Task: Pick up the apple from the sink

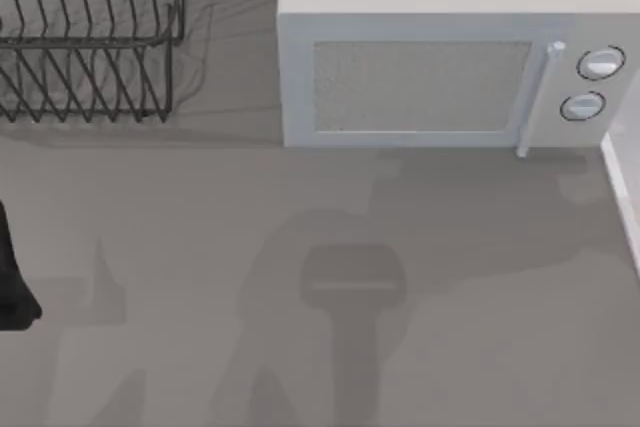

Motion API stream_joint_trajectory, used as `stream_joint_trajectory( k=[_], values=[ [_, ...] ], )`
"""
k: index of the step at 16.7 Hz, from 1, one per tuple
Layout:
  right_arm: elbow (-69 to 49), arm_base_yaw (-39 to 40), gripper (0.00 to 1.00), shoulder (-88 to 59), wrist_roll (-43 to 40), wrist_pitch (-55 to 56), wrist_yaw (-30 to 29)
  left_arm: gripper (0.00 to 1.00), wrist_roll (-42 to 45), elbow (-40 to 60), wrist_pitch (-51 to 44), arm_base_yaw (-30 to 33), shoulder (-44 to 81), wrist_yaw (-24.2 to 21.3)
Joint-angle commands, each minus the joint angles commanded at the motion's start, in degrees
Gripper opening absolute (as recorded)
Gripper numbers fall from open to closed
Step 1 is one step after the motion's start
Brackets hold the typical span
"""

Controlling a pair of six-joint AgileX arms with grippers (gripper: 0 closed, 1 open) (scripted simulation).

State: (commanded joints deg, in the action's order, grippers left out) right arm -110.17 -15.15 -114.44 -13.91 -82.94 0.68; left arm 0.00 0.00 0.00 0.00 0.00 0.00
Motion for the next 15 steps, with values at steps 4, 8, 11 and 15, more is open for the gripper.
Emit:
stream_joint_trajectory(
  k=[4,8,11,15],
  values=[
    [5.96,6.24,0.0,4.5,6.21,0.91,-0.13,1.0,0.0,0.0,0.0,0.0,0.0,0.0],
    [18.21,21.29,0.0,13.14,20.8,2.82,-0.37,1.0,0.0,0.0,0.0,0.0,0.0,0.0],
    [27.65,31.64,0.0,19.88,31.02,4.41,-0.56,1.0,0.0,0.0,0.0,0.0,0.0,0.0],
    [32.93,37.05,0.0,24.56,36.38,5.58,-0.68,1.0,0.0,0.0,0.0,0.0,0.0,0.0]
  ],
)
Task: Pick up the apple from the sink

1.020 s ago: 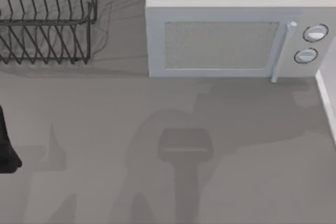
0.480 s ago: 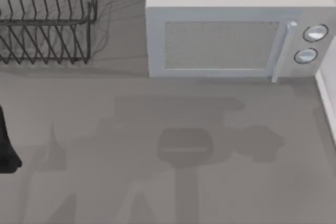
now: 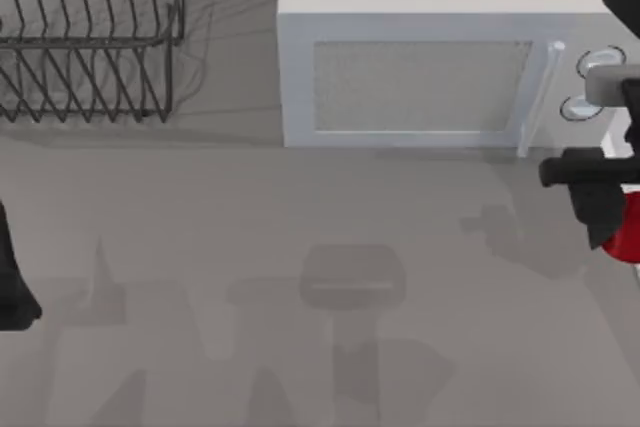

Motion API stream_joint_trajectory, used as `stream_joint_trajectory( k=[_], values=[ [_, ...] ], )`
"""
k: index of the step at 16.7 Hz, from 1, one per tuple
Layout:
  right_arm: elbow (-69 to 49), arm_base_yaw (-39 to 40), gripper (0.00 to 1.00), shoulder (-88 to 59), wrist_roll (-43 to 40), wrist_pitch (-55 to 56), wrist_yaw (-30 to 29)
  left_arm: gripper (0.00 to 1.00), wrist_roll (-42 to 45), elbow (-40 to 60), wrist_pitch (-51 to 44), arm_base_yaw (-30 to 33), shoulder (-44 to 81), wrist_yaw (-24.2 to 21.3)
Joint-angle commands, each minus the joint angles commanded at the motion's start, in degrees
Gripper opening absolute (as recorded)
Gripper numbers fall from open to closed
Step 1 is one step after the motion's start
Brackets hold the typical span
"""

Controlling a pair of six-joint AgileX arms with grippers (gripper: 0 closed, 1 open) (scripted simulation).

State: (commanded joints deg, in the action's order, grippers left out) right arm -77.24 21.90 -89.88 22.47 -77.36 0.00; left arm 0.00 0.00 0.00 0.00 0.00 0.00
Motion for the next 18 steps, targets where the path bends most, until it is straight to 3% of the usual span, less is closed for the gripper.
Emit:
stream_joint_trajectory(
  k=[7,14,18],
  values=[
    [2.04,-0.17,0.0,-0.76,0.06,2.04,0.09,1.0,0.0,0.0,0.0,0.0,0.0,0.0],
    [17.1,0.2,0.0,-4.04,0.3,21.84,0.02,1.0,0.0,0.0,0.0,0.0,0.0,0.0],
    [20.53,0.29,0.0,-4.89,0.37,25.41,0.0,1.0,0.0,0.0,0.0,0.0,0.0,0.0]
  ],
)
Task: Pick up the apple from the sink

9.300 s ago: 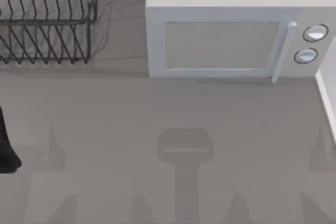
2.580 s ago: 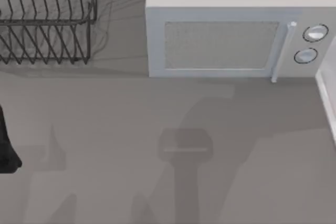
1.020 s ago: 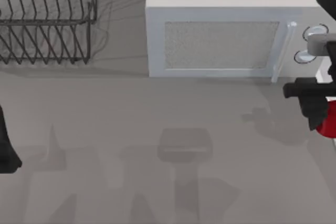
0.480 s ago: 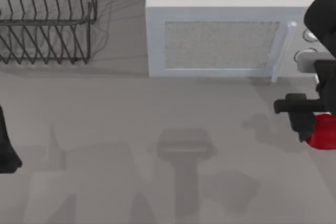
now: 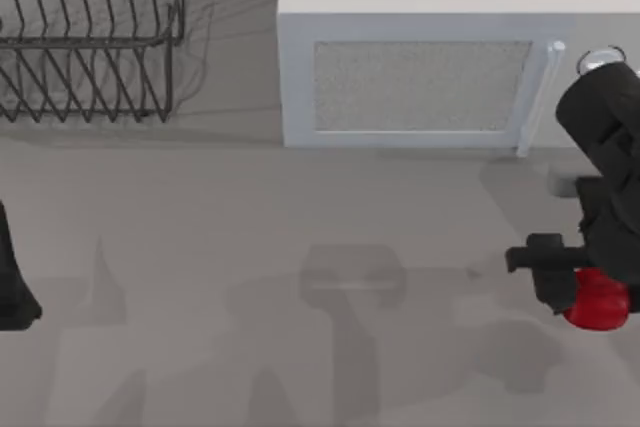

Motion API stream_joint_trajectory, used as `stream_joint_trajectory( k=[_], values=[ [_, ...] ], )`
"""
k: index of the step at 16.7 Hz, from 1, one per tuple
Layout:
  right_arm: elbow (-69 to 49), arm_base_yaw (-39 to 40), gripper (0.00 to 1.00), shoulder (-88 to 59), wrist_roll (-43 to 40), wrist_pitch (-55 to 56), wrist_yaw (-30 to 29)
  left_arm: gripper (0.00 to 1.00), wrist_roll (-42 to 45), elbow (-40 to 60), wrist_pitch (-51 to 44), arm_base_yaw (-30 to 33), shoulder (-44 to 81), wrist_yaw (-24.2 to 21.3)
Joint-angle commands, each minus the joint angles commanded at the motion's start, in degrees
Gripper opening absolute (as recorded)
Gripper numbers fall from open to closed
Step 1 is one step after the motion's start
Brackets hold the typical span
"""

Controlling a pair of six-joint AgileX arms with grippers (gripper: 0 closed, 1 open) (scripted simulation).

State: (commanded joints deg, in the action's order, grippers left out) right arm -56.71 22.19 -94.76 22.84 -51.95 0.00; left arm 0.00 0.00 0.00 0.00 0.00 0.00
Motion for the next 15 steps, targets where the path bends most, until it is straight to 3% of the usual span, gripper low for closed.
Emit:
stream_joint_trajectory(
  k=[3,15],
  values=[
    [0.0,0.0,0.0,0.0,0.0,0.0,0.0,1.0,0.0,0.0,0.0,0.0,0.0,0.0],
    [0.0,0.0,0.9,0.0,0.0,0.0,0.0,1.0,0.0,0.0,0.0,0.0,0.0,0.0]
  ],
)
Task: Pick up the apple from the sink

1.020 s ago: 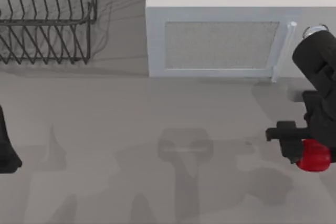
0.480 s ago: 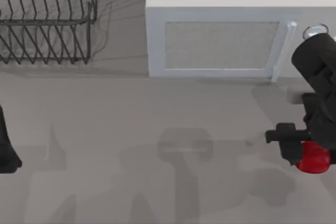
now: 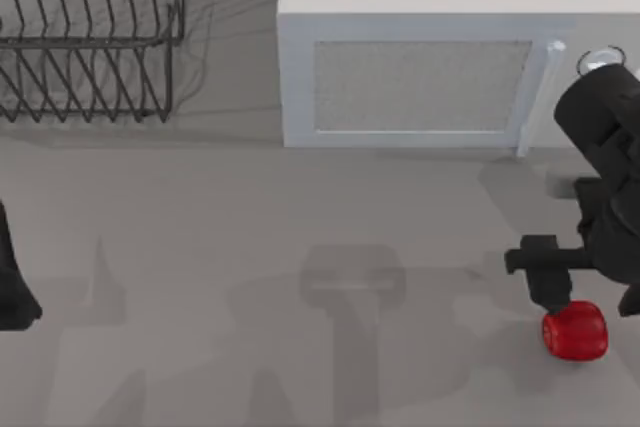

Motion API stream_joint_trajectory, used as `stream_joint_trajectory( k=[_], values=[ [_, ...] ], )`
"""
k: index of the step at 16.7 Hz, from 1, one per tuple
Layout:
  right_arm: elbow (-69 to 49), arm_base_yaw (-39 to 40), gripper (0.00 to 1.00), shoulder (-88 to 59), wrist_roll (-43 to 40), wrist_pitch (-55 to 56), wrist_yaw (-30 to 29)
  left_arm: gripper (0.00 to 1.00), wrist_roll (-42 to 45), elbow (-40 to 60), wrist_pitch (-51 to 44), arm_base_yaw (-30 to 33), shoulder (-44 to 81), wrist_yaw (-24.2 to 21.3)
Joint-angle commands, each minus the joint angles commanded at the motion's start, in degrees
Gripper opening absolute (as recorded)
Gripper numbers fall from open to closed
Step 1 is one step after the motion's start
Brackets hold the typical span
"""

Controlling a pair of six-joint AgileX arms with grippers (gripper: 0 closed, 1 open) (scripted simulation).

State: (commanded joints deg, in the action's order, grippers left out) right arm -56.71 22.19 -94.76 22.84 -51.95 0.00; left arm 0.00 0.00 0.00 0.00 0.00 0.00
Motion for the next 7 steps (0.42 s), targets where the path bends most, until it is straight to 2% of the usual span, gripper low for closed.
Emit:
stream_joint_trajectory(
  k=[1,2,7],
  values=[
    [0.0,0.0,0.98,0.0,0.0,0.0,0.0,1.0,0.0,0.0,0.0,0.0,0.0,0.0],
    [0.0,0.0,1.0,0.0,0.0,0.0,0.0,1.0,0.0,0.0,0.0,0.0,0.0,0.0],
    [0.0,0.0,1.0,0.0,0.0,0.0,0.0,1.0,0.0,0.0,0.0,0.0,0.0,0.0]
  ],
)
